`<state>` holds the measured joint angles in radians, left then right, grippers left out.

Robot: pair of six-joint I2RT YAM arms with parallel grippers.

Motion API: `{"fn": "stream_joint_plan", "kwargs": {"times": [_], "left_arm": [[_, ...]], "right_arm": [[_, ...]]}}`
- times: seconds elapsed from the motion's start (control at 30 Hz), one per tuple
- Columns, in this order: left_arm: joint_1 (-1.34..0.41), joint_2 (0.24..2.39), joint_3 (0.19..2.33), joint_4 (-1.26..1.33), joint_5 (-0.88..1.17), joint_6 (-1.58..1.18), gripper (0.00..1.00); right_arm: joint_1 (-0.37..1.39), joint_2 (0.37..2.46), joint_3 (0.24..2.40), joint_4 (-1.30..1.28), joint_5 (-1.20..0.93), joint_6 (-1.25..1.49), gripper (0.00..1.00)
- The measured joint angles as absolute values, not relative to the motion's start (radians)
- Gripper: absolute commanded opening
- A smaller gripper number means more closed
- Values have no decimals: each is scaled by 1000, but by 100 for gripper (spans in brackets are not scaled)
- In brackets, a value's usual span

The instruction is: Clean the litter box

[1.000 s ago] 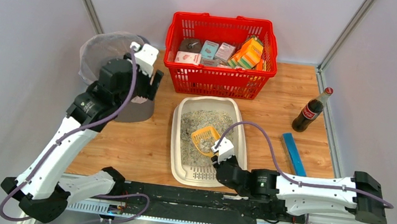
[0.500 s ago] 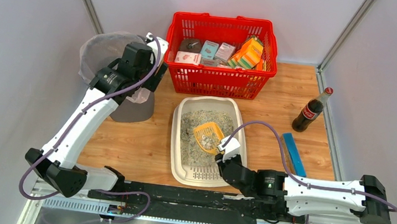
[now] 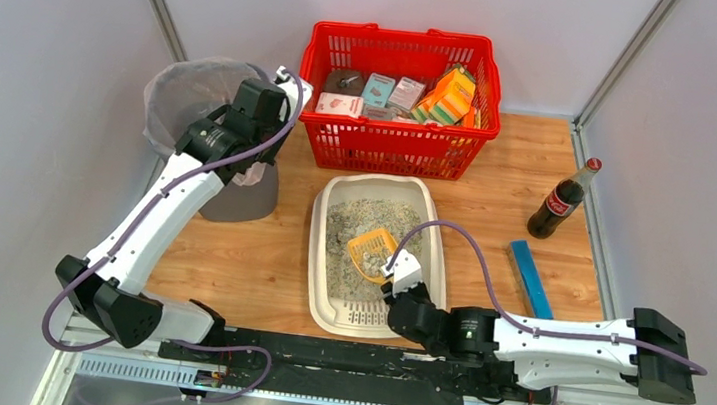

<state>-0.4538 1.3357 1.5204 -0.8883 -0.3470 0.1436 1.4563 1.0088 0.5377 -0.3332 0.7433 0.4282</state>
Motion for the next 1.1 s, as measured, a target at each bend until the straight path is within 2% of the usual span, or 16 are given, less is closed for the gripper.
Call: {"fn": "stream_joint_plan", "kwargs": {"times": [0.07, 0.4, 0.83, 1.1], "left_arm": [[-455, 1336, 1526, -899, -336, 138, 0], [-449, 1321, 1554, -974, -243, 49, 0], [-455, 1244, 1625, -1229, -43, -7, 0], [-454, 1198, 1628, -1257, 74, -56, 0]], "right_arm": [[1456, 1030, 538, -332, 743, 428, 0], [1456, 1061, 560, -342, 788, 430, 0], [1456, 980, 553, -362, 854, 467, 0], [1456, 981, 552, -362, 863, 471, 0]]}}
